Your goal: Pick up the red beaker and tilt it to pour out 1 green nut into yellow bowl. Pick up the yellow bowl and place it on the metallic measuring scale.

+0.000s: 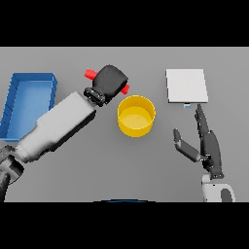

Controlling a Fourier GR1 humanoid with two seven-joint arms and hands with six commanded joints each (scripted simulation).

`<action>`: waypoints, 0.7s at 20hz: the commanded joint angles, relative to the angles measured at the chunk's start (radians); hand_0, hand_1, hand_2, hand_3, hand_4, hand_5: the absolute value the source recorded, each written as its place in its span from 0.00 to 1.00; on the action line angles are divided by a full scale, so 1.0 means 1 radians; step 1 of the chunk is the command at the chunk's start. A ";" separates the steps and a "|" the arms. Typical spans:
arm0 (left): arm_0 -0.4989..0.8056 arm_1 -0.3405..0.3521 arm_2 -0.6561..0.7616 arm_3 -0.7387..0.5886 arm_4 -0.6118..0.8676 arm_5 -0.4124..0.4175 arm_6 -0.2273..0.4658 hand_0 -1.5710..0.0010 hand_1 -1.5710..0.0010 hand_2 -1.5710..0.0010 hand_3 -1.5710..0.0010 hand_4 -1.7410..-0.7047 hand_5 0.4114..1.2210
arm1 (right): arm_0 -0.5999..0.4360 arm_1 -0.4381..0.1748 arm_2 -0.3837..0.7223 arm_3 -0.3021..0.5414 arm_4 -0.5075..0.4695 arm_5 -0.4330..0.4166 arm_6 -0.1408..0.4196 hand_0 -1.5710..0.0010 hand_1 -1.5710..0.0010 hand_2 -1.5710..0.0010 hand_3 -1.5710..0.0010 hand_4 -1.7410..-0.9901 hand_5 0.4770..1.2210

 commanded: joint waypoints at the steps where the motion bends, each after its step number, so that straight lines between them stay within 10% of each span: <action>1: -0.019 -0.007 -0.025 0.010 -0.012 -0.022 -0.012 0.00 0.00 0.00 0.12 0.03 0.99 | 0.000 0.008 0.007 -0.006 -0.003 0.003 0.004 1.00 1.00 1.00 1.00 0.59 0.25; 14: -0.212 -0.035 -0.325 0.140 -0.185 -0.113 -0.115 0.00 0.00 0.00 0.01 0.00 1.00 | 0.001 0.015 0.001 0.020 0.025 -0.027 0.008 1.00 1.00 1.00 1.00 0.62 0.16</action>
